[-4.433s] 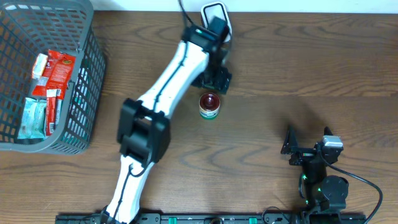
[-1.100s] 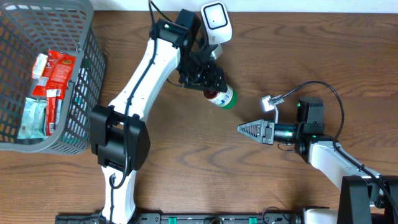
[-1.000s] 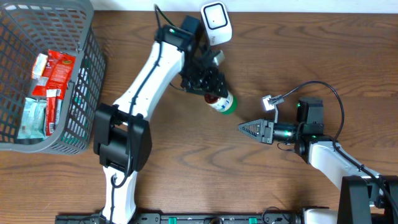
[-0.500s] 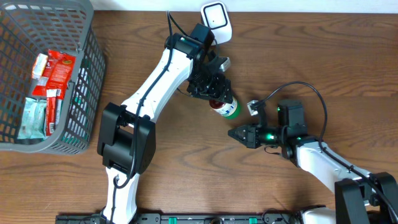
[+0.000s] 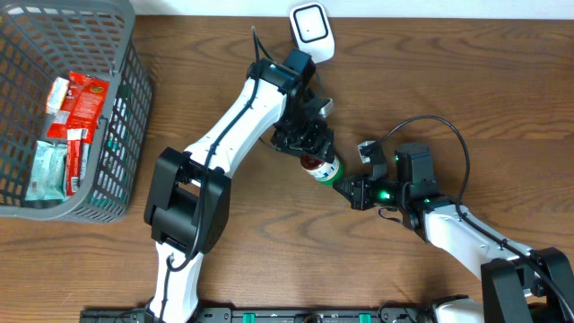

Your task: Scan the item barcode

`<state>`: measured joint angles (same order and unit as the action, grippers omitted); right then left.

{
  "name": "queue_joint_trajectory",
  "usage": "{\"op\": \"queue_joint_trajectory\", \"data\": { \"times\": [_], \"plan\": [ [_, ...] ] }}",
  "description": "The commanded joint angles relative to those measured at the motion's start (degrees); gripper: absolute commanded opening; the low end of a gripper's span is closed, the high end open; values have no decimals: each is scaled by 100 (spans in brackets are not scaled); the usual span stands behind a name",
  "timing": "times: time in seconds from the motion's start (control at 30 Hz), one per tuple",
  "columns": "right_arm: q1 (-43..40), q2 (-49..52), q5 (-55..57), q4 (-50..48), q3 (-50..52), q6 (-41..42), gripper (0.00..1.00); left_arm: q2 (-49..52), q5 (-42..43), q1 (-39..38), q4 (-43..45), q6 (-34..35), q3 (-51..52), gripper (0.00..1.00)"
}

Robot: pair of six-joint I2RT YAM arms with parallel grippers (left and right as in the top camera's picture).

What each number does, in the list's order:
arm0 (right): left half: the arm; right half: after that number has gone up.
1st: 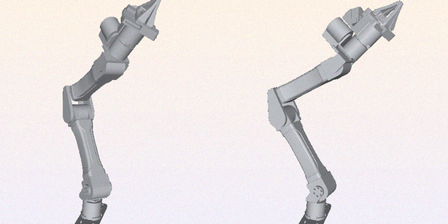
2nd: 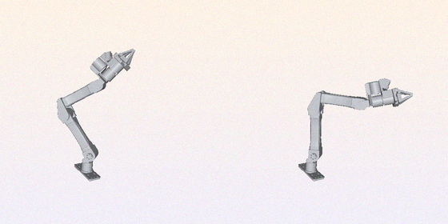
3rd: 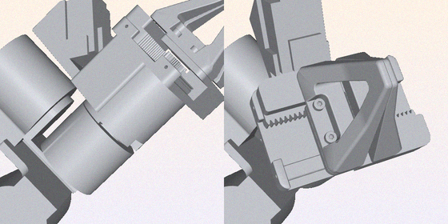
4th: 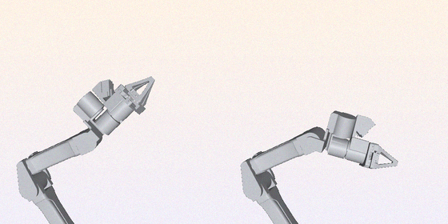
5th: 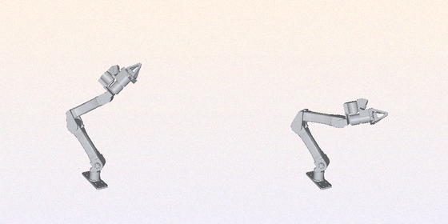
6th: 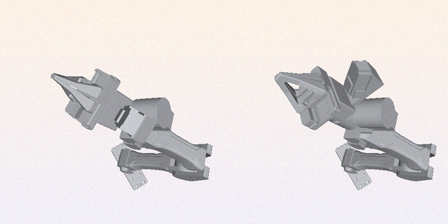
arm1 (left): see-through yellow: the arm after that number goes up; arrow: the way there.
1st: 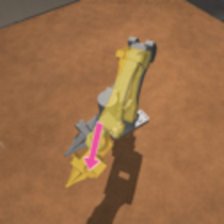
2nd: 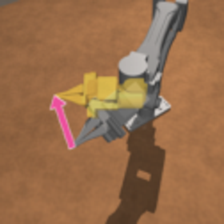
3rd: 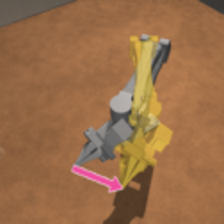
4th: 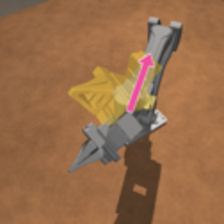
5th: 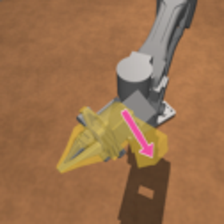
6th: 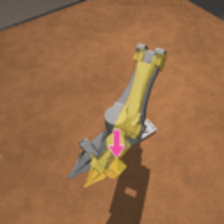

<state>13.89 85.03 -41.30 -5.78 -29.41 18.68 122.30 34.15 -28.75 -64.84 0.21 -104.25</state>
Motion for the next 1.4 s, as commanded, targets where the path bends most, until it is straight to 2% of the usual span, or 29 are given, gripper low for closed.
{"op": "queue_joint_trajectory", "data": {
  "times": [0.0, 0.17, 0.33, 0.9, 1.2, 1.27, 1.37],
  "plan": [
    [131, 50, 24, 184, 37, 201, 1, -44, 63, -9, 33, 118, 7, 54],
    [350, 55, 125, 201, 76, 210, 1, -44, 70, -15, 221, 280, 7, 54],
    [448, 125, 767, 162, 114, 212, 1, -44, 70, -76, 129, 354, 17, 54],
    [452, 673, 802, -1150, 114, 466, 1, -44, 68, -236, 101, 354, 365, 54],
    [448, 673, 1104, -1134, 114, 391, 4, -44, -166, -411, -11, 354, 800, 54],
    [448, 673, 1104, -1117, 114, 356, 5, -44, -343, -470, -13, 356, 927, 54],
    [448, 673, 1106, -1115, 114, 350, 6, -44, -382, -544, 4, 352, 1034, 60]
  ]
}}
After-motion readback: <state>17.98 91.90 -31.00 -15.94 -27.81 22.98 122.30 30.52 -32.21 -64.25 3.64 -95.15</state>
